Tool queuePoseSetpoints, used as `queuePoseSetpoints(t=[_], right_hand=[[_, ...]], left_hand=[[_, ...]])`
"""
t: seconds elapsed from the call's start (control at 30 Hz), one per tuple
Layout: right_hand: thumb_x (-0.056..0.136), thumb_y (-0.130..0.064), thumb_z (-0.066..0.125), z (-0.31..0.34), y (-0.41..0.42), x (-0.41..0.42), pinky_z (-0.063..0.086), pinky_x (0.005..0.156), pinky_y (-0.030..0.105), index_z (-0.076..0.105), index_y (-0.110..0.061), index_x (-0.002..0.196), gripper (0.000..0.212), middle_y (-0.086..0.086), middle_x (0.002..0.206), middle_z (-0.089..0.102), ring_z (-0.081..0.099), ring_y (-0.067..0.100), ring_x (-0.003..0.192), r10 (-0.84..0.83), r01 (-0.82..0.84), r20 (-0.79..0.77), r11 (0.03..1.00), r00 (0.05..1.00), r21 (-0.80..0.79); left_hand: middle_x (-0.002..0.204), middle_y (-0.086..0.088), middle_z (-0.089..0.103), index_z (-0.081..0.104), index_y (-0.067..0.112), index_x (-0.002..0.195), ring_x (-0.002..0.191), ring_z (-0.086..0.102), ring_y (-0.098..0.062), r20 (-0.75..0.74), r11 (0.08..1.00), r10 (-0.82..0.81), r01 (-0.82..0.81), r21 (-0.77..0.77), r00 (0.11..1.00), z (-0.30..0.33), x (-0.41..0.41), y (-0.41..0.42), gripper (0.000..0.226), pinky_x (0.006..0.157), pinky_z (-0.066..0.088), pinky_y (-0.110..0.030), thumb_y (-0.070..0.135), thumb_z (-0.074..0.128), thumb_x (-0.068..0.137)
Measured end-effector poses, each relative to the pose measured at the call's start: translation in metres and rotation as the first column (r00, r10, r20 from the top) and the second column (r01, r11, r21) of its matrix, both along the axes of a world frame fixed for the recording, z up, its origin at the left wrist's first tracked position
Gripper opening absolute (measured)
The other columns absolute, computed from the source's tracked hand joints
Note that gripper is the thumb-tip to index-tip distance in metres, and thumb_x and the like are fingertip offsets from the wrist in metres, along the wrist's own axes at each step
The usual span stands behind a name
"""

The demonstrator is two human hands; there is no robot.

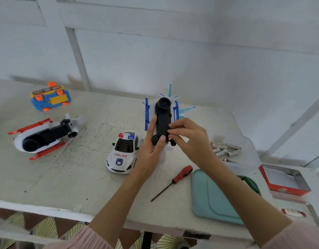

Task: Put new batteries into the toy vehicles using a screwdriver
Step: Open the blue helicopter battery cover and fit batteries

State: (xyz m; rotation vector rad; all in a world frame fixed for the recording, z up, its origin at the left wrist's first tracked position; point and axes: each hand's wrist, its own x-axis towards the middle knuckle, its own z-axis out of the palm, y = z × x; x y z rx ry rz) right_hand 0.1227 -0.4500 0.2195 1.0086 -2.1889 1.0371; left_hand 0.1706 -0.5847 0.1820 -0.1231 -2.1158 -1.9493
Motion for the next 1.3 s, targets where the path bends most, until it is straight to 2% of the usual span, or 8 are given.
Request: queuePoseSetpoints(t=[0.17, 0.33, 0.5, 0.7, 0.93, 1.1, 1.2, 1.3], right_hand=[[0.079, -0.010, 0.066, 0.000, 0.000, 0.003, 0.049, 0.080, 0.014, 0.073, -0.002, 0.087, 0.013, 0.009, 0.091, 0.068, 0.061, 0.011, 0.084, -0.020, 0.020, 0.002, 1.000, 1.000, -0.006], [0.078, -0.008, 0.066, -0.002, 0.003, 0.006, 0.049, 0.081, 0.011, 0.073, -0.002, 0.087, 0.013, 0.009, 0.091, 0.068, 0.063, 0.014, 0.083, -0.047, 0.047, -0.001, 0.999, 0.999, -0.005], [0.078, -0.007, 0.066, -0.003, 0.005, 0.011, 0.049, 0.082, 0.011, 0.073, -0.002, 0.088, 0.012, 0.008, 0.093, 0.067, 0.062, 0.010, 0.086, -0.041, 0.042, 0.025, 0.999, 0.999, -0.033], [0.078, -0.005, 0.068, 0.000, 0.005, 0.013, 0.049, 0.081, 0.012, 0.073, -0.005, 0.087, 0.011, 0.005, 0.090, 0.068, 0.060, 0.006, 0.086, -0.042, 0.049, 0.064, 0.993, 0.997, -0.104], [0.079, -0.008, 0.066, 0.002, 0.006, 0.016, 0.049, 0.080, 0.011, 0.073, -0.005, 0.088, 0.012, 0.003, 0.089, 0.069, 0.062, 0.005, 0.085, -0.046, 0.055, 0.069, 0.990, 0.997, -0.134], [0.080, -0.008, 0.066, 0.002, 0.005, 0.017, 0.051, 0.078, 0.012, 0.073, -0.004, 0.089, 0.012, 0.003, 0.089, 0.069, 0.062, 0.005, 0.086, -0.036, 0.049, 0.096, 0.989, 0.995, -0.140], [0.079, -0.007, 0.066, 0.003, 0.005, 0.017, 0.052, 0.076, 0.013, 0.073, -0.004, 0.089, 0.013, 0.003, 0.089, 0.069, 0.063, 0.006, 0.085, -0.028, 0.045, 0.113, 0.988, 0.993, -0.151], [0.080, -0.005, 0.067, 0.004, 0.005, 0.019, 0.053, 0.075, 0.015, 0.072, -0.004, 0.092, 0.014, 0.000, 0.090, 0.068, 0.064, 0.006, 0.084, -0.015, 0.057, 0.208, 0.978, 0.978, -0.198]], left_hand=[[0.140, 0.022, 0.043, 0.026, 0.056, 0.137, 0.124, 0.049, -0.001, -0.054, 0.995, 0.077, -0.073, 0.073, 0.996, -0.005, -0.001, 0.007, 0.052, 0.101, 0.041, -0.021, 0.033, 0.041, 0.093], [0.144, 0.005, 0.046, 0.033, 0.052, 0.135, 0.123, 0.051, -0.005, -0.079, 0.988, 0.106, -0.097, 0.120, 0.991, -0.005, -0.004, 0.013, 0.054, 0.095, 0.044, -0.020, 0.023, 0.043, 0.091], [0.137, 0.016, 0.048, 0.032, 0.052, 0.135, 0.119, 0.053, -0.002, -0.087, 0.991, 0.085, -0.075, 0.115, 0.993, -0.006, -0.004, 0.012, 0.055, 0.091, 0.045, -0.017, 0.021, 0.042, 0.091], [0.138, 0.014, 0.046, 0.029, 0.052, 0.135, 0.119, 0.053, -0.001, -0.084, 0.994, 0.058, -0.049, 0.102, 0.995, -0.003, -0.002, 0.011, 0.055, 0.090, 0.044, -0.015, 0.022, 0.041, 0.091], [0.120, 0.033, 0.052, 0.028, 0.049, 0.136, 0.105, 0.057, 0.007, -0.082, 0.994, 0.055, -0.046, 0.099, 0.995, -0.002, 0.000, 0.012, 0.055, 0.084, 0.044, -0.012, 0.022, 0.042, 0.092], [0.121, 0.032, 0.053, 0.028, 0.053, 0.136, 0.107, 0.058, 0.003, -0.070, 0.993, 0.069, -0.062, 0.105, 0.995, -0.001, 0.000, 0.012, 0.056, 0.084, 0.046, -0.015, 0.022, 0.042, 0.091], [0.130, 0.028, 0.048, 0.023, 0.053, 0.138, 0.114, 0.056, -0.004, -0.069, 0.993, 0.079, -0.072, 0.091, 0.994, -0.001, -0.002, 0.012, 0.060, 0.088, 0.046, -0.017, 0.023, 0.042, 0.090], [0.131, 0.026, 0.049, 0.022, 0.053, 0.138, 0.114, 0.056, -0.005, -0.069, 0.994, 0.072, -0.066, 0.088, 0.995, -0.003, -0.002, 0.011, 0.060, 0.091, 0.046, -0.018, 0.023, 0.041, 0.090]])
